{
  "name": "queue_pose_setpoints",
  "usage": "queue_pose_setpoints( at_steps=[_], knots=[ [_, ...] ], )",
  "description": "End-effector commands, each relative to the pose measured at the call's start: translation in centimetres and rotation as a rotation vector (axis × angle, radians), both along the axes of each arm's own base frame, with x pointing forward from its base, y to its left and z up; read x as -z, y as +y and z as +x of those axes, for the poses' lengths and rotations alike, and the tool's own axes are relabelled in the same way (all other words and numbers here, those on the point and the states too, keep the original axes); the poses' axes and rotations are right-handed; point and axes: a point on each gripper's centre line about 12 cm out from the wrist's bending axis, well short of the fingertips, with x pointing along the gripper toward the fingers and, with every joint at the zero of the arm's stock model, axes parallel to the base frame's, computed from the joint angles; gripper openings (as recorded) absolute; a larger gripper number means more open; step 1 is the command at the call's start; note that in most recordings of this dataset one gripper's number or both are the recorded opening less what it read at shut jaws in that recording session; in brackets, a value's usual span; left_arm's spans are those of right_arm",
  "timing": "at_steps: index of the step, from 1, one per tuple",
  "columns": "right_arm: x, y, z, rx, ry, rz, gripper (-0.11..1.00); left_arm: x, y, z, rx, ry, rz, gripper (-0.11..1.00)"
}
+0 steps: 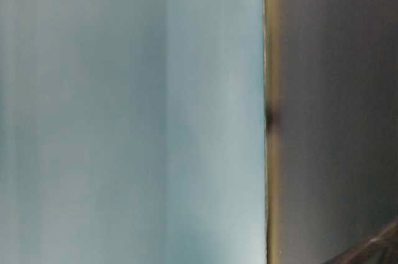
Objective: Insert the LAN cable into the hub.
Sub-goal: 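Close the left gripper on the grey hub and lift it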
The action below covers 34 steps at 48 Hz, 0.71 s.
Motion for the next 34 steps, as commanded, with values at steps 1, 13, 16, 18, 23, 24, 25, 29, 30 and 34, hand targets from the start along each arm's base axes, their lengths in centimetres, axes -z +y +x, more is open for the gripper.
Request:
queue_pose_setpoints(
  at_steps=[1,13,16,18,23,24,25,29,30,34],
  knots=[
    [-0.7,0.1,0.3,0.003,-0.021,0.010,0.79,-0.1,0.0,0.2,0.000,-0.012,-0.002,0.69],
    [-0.6,0.1,0.2,0.002,-0.018,0.010,0.79,0.5,0.1,-0.1,0.006,0.033,0.029,0.58],
    [-0.6,0.1,0.2,0.002,-0.021,0.009,0.79,0.7,-0.1,-0.1,0.015,0.047,0.056,0.48],
    [-0.6,0.1,0.2,0.002,-0.018,0.009,0.79,0.7,-0.1,0.0,0.021,0.048,0.068,0.38],
    [-0.6,0.1,0.1,0.002,-0.020,0.009,0.79,0.5,-0.1,0.3,0.026,0.054,0.094,0.28],
    [-0.6,0.1,0.1,0.002,-0.020,0.009,0.79,0.3,0.0,0.4,0.023,0.051,0.094,0.28],
    [-0.5,0.1,0.0,0.000,-0.020,0.009,0.79,0.1,0.0,0.6,0.023,0.049,0.095,0.28],
    [-0.1,0.1,-0.2,0.000,-0.009,0.006,0.79,-0.5,0.2,0.7,0.017,0.061,0.099,0.28],
    [0.0,0.1,-0.3,0.000,-0.009,0.004,0.79,-0.8,0.2,0.7,0.015,0.065,0.097,0.28],
    [0.3,0.1,-0.3,-0.004,-0.017,-0.004,0.79,-2.0,0.3,0.8,0.011,0.073,0.095,0.28]
  ],
)
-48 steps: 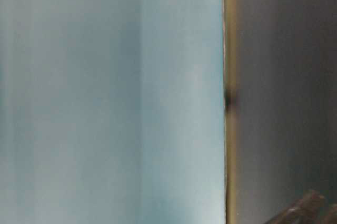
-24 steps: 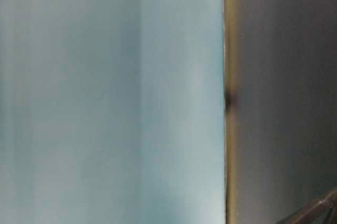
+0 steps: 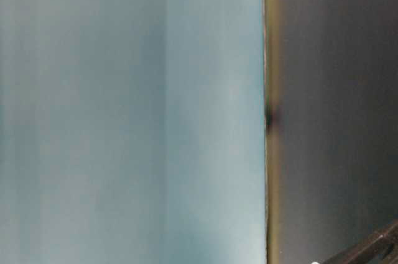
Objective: Insert the LAN cable into the hub.
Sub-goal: 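Close the left gripper on the grey hub and lift it, then move the right gripper to the blue LAN cable plug, then grasp the blue cable behind the plug with the right gripper and lift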
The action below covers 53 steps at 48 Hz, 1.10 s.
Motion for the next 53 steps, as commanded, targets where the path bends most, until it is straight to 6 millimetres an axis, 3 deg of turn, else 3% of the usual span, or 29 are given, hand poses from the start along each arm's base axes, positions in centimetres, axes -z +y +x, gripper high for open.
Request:
queue_pose_setpoints(
  at_steps=[1,8,17,22,36,53],
  knots=[
    [-0.1,0.1,0.3,-0.005,-0.022,-0.007,0.79,-1.7,-0.1,0.2,0.004,-0.011,0.003,0.28],
    [1.0,0.5,0.6,-0.023,-0.047,-0.015,0.79,-4.8,0.2,0.5,-0.006,0.004,0.010,0.28],
    [4.3,1.8,1.7,-0.067,-0.026,-0.018,0.79,-9.0,0.7,1.0,-0.020,0.031,0.037,0.28],
    [6.0,2.2,3.0,-0.081,-0.011,-0.029,0.79,-10.1,0.7,1.0,-0.021,0.102,0.045,0.28],
    [10.0,2.7,7.4,-0.121,0.053,-0.096,0.79,-10.8,0.7,0.5,-0.024,0.145,0.041,0.28],
    [13.2,2.9,9.7,-0.126,0.081,-0.107,0.78,-11.0,0.9,0.0,-0.030,0.125,0.039,0.28]
  ],
)
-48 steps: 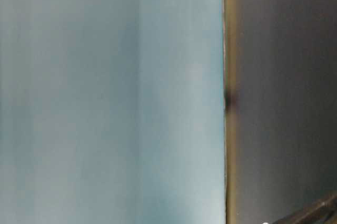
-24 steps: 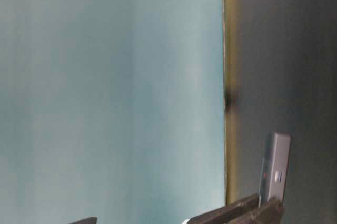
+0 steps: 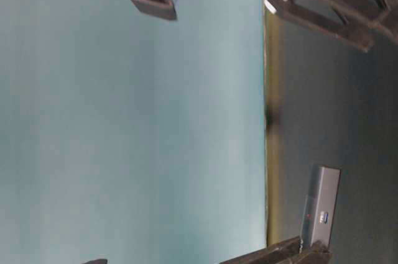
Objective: Insert the LAN cable into the hub.
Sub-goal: 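Grasp the blue cable behind the plug with the right gripper and lift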
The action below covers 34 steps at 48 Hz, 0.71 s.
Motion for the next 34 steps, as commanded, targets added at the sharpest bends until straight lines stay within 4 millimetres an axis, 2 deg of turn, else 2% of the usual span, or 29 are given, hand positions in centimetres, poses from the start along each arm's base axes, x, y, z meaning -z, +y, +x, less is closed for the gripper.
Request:
queue_pose_setpoints(
  at_steps=[1,27,31,34],
  knots=[
    [0.3,0.2,0.6,-0.008,-0.014,-0.005,0.78,-0.8,0.3,-0.1,-0.007,-0.038,-0.001,0.28],
    [2.6,0.7,1.2,-0.023,0.017,-0.014,0.71,-0.7,0.6,-0.4,-0.019,-0.034,-0.003,0.28],
    [2.8,0.8,1.3,-0.028,0.021,-0.018,0.65,-0.7,0.6,-0.5,-0.020,-0.035,-0.003,0.28],
    [2.9,0.8,1.2,-0.032,0.026,-0.020,0.55,-0.7,0.6,-0.5,-0.019,-0.035,-0.004,0.28]
  ],
)
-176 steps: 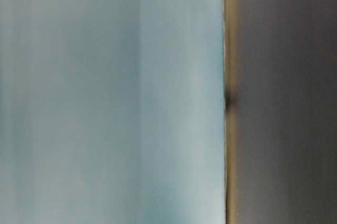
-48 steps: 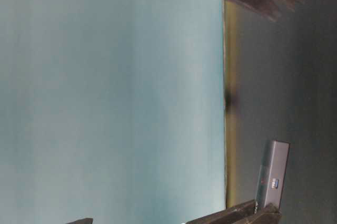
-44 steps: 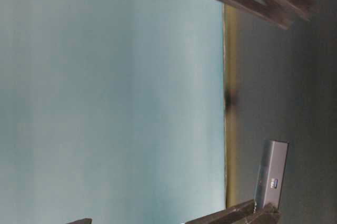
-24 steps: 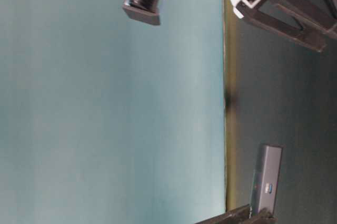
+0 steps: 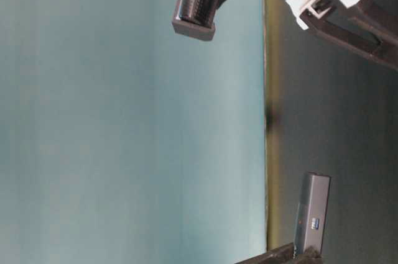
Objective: Insert the LAN cable into the hub.
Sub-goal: 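Grasp the blue cable behind the plug with the right gripper and lift, then align the blue plug with the hub's port, moving both grippers together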
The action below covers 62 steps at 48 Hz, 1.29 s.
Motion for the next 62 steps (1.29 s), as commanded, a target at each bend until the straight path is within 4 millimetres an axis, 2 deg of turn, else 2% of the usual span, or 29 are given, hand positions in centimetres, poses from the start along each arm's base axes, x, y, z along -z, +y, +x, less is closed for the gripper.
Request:
queue_pose_setpoints(
  at_steps=[1,6,8,16,30,42,62],
  knots=[
    [0.3,0.6,0.0,-0.027,0.004,-0.010,0.50,-0.8,-0.1,0.2,0.005,-0.032,0.000,0.28],
    [0.2,0.7,0.0,-0.028,0.001,-0.009,0.21,-0.7,-0.2,0.2,0.006,-0.031,0.000,0.28],
    [0.2,0.7,-0.1,-0.029,0.002,-0.009,0.13,-0.8,-0.2,0.2,0.008,-0.032,0.000,0.28],
    [-1.5,0.5,-0.1,-0.018,-0.022,-0.002,0.13,-1.0,-0.3,0.4,0.013,-0.040,0.006,0.28],
    [-7.2,-0.7,1.4,0.011,-0.121,0.003,0.13,-1.5,-0.3,1.3,0.024,-0.054,0.026,0.28],
    [-8.2,-0.8,2.6,0.018,-0.151,0.005,0.13,-1.6,-0.2,1.7,0.036,-0.054,0.058,0.28],
    [-8.4,-0.5,3.6,-0.004,-0.129,-0.014,0.13,-1.4,0.3,1.8,0.021,-0.043,0.060,0.28]
  ],
)
